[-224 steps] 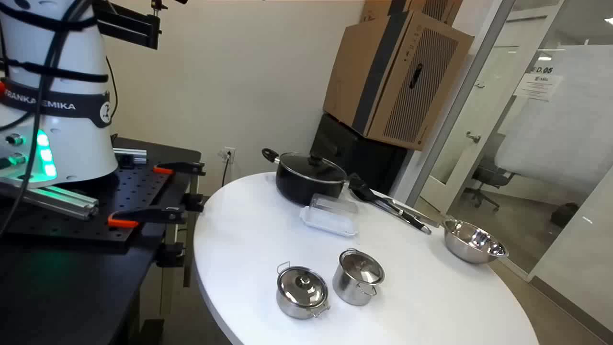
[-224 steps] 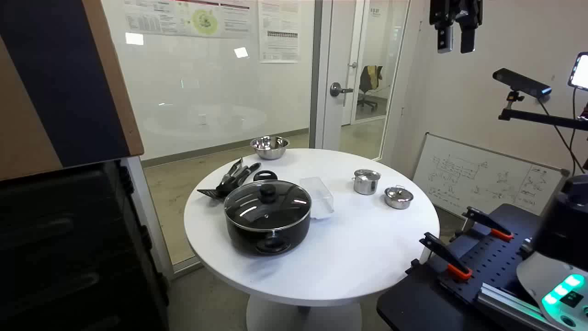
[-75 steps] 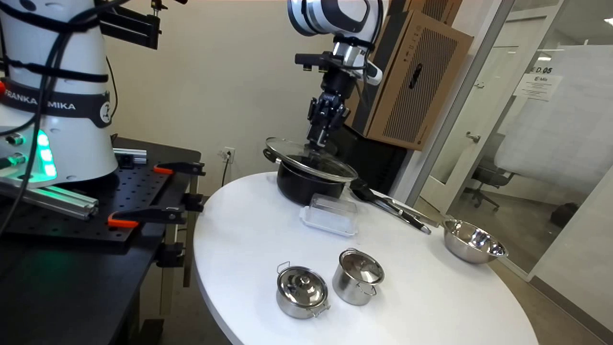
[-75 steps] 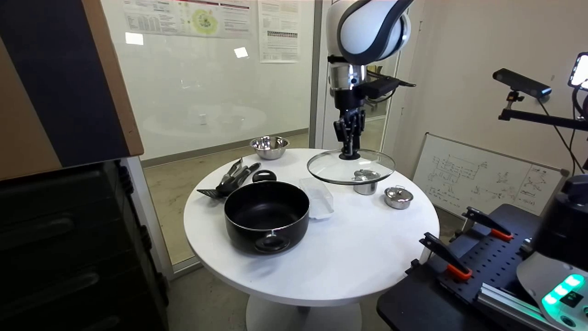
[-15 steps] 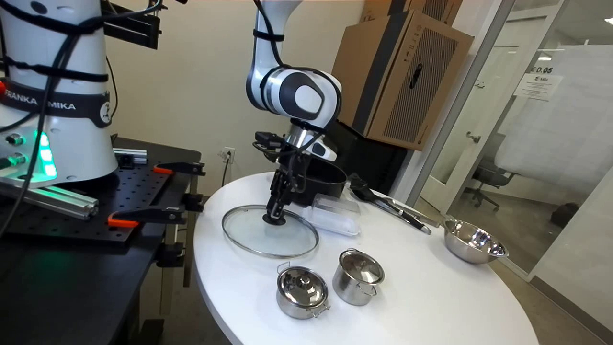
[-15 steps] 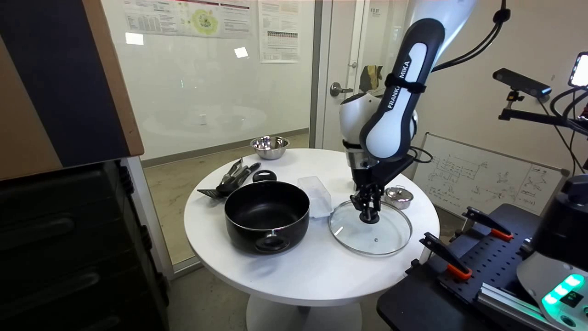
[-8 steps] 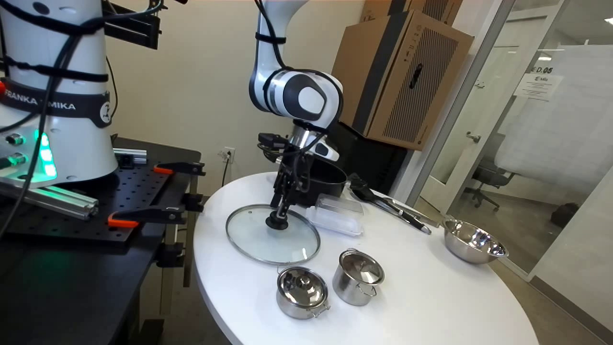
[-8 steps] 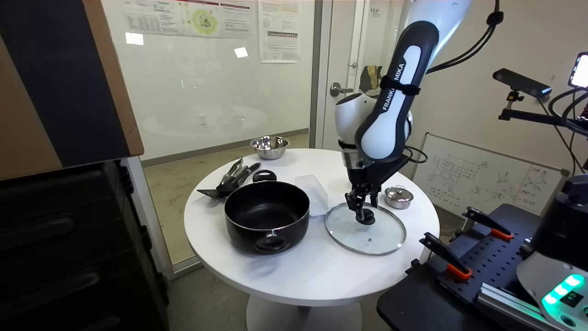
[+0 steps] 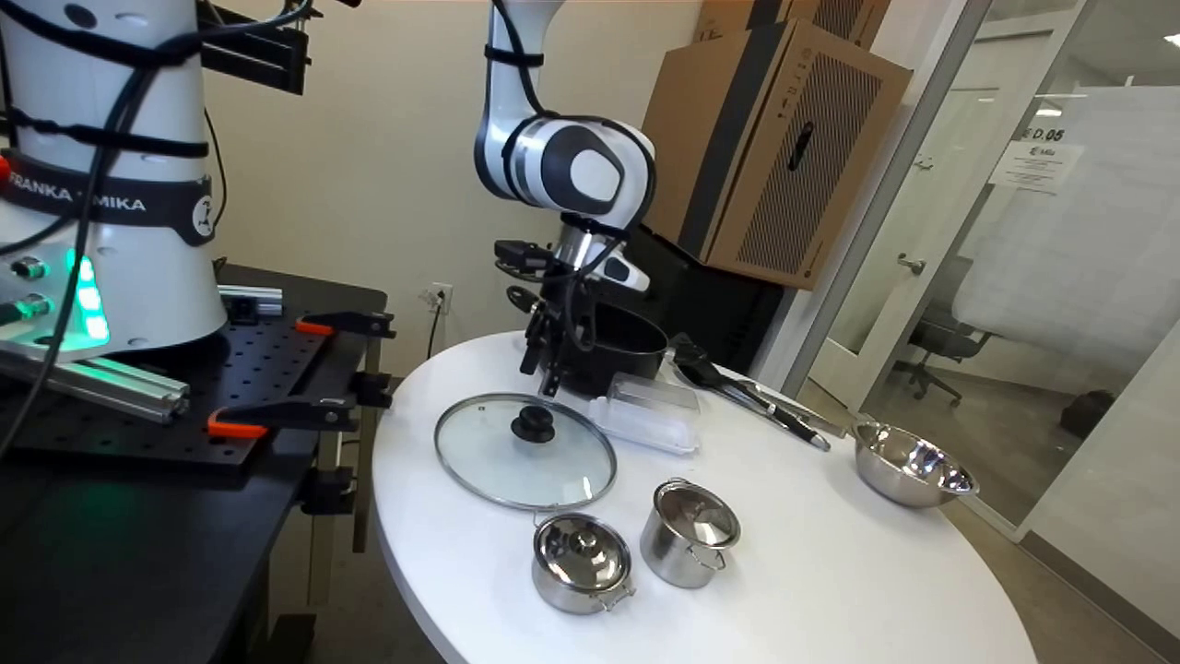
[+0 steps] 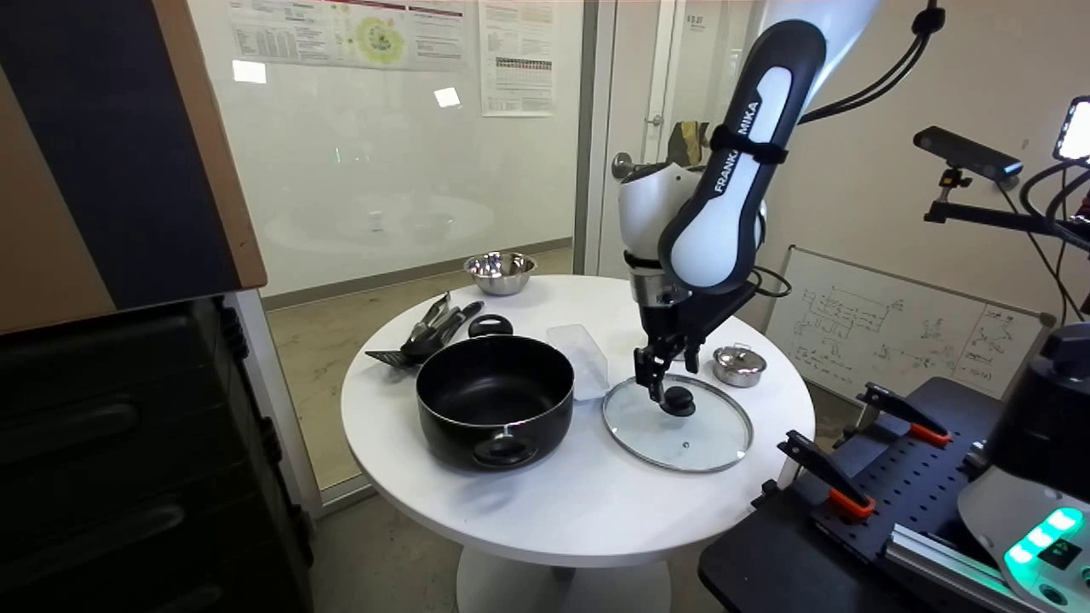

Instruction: Take the lid off the pot and put it on the table

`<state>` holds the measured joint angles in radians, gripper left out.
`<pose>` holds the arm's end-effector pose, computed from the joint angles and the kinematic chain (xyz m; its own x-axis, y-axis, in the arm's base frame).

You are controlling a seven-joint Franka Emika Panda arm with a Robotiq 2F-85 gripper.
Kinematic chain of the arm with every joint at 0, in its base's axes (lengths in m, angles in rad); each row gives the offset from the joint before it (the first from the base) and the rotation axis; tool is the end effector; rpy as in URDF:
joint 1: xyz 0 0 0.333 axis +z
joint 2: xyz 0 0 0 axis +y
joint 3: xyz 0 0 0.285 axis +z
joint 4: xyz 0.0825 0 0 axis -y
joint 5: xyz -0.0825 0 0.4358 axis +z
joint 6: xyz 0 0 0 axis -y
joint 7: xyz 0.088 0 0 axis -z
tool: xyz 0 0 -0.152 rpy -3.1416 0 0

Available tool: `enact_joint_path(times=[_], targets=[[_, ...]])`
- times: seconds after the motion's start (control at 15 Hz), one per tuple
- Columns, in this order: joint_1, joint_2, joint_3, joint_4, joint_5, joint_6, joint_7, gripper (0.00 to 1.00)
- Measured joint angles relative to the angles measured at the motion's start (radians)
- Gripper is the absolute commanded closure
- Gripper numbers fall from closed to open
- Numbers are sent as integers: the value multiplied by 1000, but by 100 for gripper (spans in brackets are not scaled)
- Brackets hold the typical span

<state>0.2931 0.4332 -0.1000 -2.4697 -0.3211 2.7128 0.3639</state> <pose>0.4282 0.0785 -0.0121 0.9801 0.1234 -0.1554 0.1512 -0.9716 0.1821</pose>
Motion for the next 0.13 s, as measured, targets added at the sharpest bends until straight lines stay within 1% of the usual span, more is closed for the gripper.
enact_joint_path(times=[0.13], targets=[[3, -78, 23, -52, 0, 1, -3, 0]])
